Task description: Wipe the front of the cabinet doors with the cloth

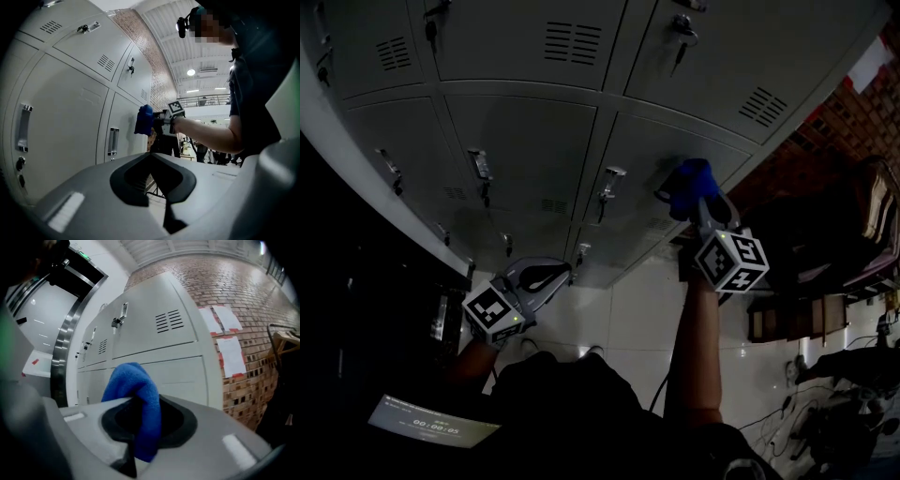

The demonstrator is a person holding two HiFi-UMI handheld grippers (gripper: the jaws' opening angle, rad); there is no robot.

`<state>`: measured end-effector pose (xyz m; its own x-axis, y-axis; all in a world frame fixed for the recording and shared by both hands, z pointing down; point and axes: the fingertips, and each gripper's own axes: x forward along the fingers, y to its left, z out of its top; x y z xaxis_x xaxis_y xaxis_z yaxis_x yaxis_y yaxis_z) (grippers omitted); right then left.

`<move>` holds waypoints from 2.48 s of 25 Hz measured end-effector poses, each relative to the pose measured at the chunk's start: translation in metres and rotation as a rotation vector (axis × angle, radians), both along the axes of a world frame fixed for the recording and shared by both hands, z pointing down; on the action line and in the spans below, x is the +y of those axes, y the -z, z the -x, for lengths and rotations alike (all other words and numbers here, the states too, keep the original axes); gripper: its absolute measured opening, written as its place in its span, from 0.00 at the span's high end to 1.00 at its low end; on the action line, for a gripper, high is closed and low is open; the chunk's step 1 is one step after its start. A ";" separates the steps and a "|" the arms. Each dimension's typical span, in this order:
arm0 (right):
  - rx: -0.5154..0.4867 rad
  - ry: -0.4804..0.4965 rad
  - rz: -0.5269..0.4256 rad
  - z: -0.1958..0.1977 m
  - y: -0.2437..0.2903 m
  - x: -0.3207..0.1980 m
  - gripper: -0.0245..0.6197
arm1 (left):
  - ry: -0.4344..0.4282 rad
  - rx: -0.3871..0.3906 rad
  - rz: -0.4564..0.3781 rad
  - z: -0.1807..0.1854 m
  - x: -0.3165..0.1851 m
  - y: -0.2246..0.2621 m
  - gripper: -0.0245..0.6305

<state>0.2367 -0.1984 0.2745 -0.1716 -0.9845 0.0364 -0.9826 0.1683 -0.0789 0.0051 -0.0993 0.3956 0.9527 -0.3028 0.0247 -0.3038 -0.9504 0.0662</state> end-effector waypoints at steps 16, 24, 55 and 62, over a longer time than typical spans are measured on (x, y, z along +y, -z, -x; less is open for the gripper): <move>0.084 0.158 0.033 0.132 -0.034 -0.067 0.85 | 0.059 0.016 0.007 0.039 -0.020 -0.011 0.96; 0.083 0.089 0.025 0.108 -0.040 -0.062 0.85 | 0.061 0.015 -0.003 0.040 -0.023 -0.015 0.96; 0.022 -0.183 -0.010 -0.094 -0.034 0.009 0.85 | 0.029 0.000 -0.024 -0.014 -0.017 -0.011 0.96; 0.002 0.019 -0.020 0.006 -0.035 -0.002 0.85 | 0.060 0.000 -0.016 0.000 -0.021 -0.015 0.96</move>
<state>0.2303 -0.2000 0.3097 -0.1898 -0.9817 0.0171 -0.9794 0.1880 -0.0739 0.0051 -0.1199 0.4107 0.9328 -0.3599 0.0199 -0.3604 -0.9314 0.0515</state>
